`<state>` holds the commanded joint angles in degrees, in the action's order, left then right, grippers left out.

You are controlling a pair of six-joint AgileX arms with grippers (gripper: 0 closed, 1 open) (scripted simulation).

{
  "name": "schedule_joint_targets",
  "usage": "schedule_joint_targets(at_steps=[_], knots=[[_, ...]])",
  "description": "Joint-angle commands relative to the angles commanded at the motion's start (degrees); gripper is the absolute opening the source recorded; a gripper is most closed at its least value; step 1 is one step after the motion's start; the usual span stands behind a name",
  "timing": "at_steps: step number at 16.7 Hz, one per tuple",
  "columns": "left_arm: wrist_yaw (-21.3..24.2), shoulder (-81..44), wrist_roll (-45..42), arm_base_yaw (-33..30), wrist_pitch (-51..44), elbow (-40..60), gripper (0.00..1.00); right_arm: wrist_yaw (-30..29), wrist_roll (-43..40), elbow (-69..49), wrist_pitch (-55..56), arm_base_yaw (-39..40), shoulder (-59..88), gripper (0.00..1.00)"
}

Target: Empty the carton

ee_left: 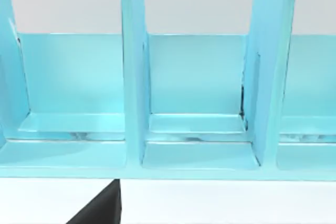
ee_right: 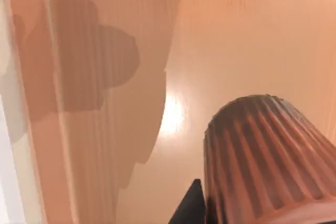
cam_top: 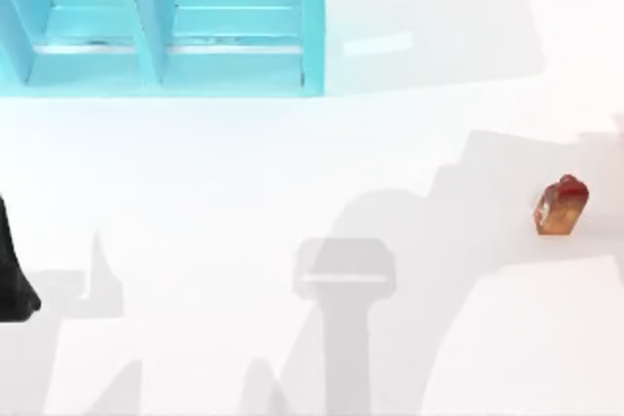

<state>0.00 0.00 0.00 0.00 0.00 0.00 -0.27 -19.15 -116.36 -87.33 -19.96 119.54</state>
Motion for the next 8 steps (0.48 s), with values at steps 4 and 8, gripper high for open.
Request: schedule_joint_targets(at_steps=[4, 8], knots=[[0.00, 0.00, 0.00, 0.00, 0.00, 0.00, 1.00, 0.05, 14.84, 6.95, 4.26, 14.92, -1.62, 0.00], [0.00, 0.00, 0.00, 0.00, 0.00, 0.00, 1.00, 0.09, 32.92, 15.75, 9.83, 33.06, -4.42, 0.00]])
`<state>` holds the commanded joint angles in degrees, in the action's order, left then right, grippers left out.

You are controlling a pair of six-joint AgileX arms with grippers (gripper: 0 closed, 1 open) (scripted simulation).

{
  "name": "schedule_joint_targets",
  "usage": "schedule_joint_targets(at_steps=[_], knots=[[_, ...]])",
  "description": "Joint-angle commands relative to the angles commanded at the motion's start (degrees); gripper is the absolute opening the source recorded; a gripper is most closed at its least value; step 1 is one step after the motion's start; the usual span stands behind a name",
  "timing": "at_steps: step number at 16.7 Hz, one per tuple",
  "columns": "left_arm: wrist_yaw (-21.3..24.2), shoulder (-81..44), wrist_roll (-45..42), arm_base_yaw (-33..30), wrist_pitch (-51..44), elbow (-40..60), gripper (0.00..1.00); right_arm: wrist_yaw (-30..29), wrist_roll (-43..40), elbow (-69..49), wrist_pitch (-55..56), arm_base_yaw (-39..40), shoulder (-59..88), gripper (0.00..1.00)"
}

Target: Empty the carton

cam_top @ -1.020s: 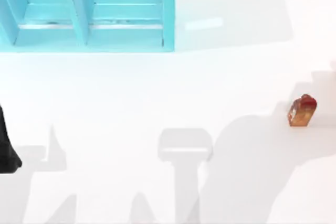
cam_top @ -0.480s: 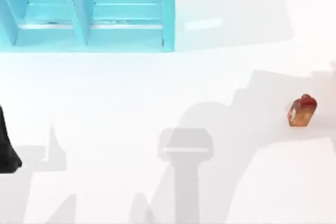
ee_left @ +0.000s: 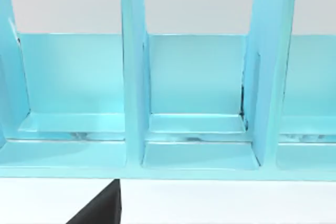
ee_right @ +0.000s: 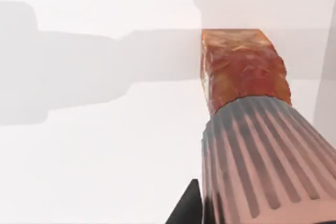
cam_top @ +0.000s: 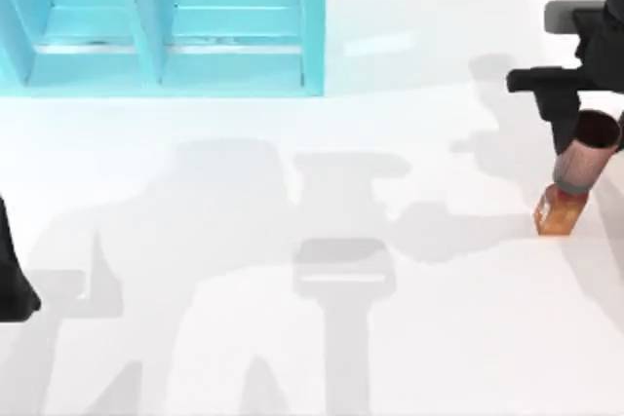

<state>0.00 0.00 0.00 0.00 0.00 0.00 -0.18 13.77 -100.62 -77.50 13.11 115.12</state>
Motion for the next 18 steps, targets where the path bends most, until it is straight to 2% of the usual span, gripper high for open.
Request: schedule_joint_targets(at_steps=[5, 9, 18], knots=[[0.00, 0.00, 0.00, 0.00, 0.00, 0.00, 1.00, 0.09, 21.21, 11.82, 8.00, 21.19, -5.08, 0.00], [0.00, 0.00, 0.00, 0.00, 0.00, 0.00, 1.00, 0.15, 31.81, 18.75, 12.63, 31.80, -8.17, 0.00], [0.00, 0.00, 0.00, 0.00, 0.00, 0.00, 1.00, 0.23, 33.99, 21.82, 15.65, 33.79, -7.95, 0.00]])
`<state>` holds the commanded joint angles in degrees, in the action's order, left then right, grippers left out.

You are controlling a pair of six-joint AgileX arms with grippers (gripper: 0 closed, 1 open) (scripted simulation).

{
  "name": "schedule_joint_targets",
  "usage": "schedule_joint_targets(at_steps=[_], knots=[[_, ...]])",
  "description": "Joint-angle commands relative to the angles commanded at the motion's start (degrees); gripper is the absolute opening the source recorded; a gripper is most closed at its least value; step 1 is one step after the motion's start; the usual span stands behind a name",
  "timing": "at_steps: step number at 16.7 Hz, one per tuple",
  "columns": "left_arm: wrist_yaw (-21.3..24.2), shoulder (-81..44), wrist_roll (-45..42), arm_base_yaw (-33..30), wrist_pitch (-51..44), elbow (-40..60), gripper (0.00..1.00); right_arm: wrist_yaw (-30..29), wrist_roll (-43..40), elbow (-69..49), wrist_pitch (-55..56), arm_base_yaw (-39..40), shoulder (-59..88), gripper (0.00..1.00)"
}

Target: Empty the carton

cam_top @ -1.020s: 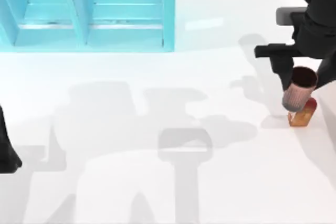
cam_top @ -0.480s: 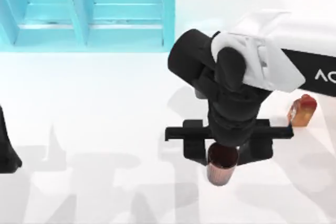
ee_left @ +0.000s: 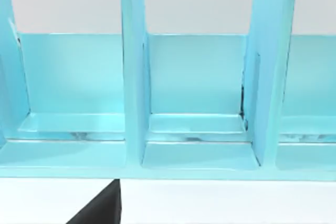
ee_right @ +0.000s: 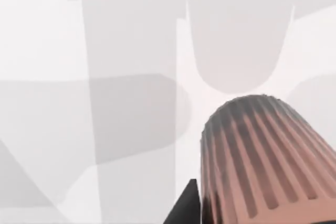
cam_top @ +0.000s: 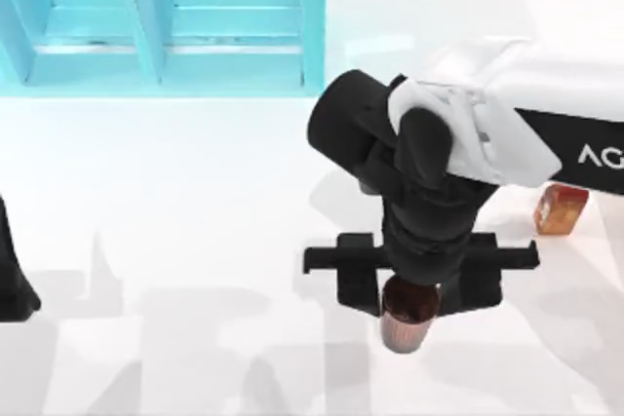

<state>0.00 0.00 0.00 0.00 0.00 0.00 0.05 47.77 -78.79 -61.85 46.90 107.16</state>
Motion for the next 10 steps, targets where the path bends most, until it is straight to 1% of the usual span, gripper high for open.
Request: schedule_joint_targets(at_steps=[6, 10], knots=[[0.00, 0.00, 0.00, 0.00, 0.00, 0.00, 1.00, -0.07, 0.14, 4.77, 7.01, 0.33, 1.78, 0.00], [0.00, 0.00, 0.00, 0.00, 0.00, 0.00, 1.00, -0.07, 0.20, 5.39, 7.69, 0.35, 2.01, 0.00]])
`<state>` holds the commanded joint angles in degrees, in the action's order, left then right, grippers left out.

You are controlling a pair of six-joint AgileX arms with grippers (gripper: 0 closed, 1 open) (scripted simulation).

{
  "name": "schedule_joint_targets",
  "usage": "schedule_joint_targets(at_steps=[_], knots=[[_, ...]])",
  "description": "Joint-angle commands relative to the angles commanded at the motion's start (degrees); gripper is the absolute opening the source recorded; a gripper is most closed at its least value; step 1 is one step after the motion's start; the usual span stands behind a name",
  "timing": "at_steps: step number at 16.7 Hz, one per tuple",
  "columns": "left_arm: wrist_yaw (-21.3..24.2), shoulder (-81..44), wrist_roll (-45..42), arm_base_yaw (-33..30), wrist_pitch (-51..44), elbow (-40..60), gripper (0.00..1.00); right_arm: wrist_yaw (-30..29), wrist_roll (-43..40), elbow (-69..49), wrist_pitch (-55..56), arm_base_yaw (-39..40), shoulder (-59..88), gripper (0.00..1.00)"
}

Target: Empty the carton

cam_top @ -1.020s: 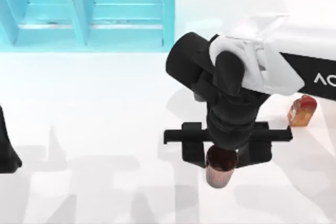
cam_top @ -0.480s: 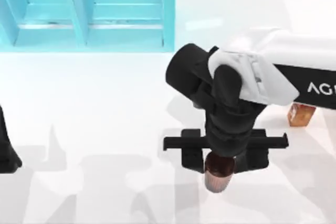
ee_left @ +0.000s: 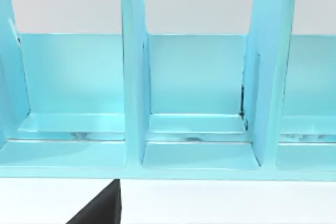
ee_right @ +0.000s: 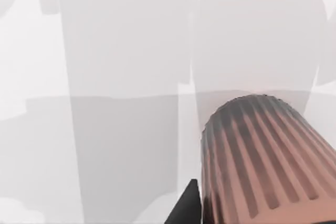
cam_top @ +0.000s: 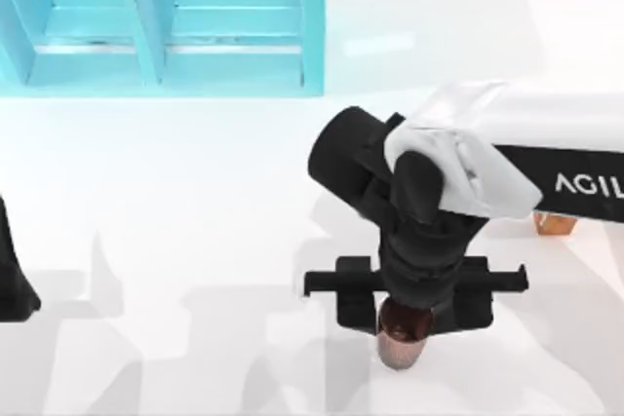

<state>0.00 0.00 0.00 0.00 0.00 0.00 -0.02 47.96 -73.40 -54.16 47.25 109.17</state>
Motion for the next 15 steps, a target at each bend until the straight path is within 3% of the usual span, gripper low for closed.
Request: schedule_joint_targets(at_steps=[1, 14, 15], knots=[[0.00, 0.00, 0.00, 0.00, 0.00, 0.00, 1.00, 0.00, 0.00, 0.00, 0.00, 0.00, 0.00, 0.00], [0.00, 0.00, 0.00, 0.00, 0.00, 0.00, 1.00, 0.00, 0.00, 0.00, 0.00, 0.00, 0.00, 0.98], [0.00, 0.00, 0.00, 0.00, 0.00, 0.00, 1.00, 0.00, 0.00, 0.00, 0.00, 0.00, 0.00, 1.00]])
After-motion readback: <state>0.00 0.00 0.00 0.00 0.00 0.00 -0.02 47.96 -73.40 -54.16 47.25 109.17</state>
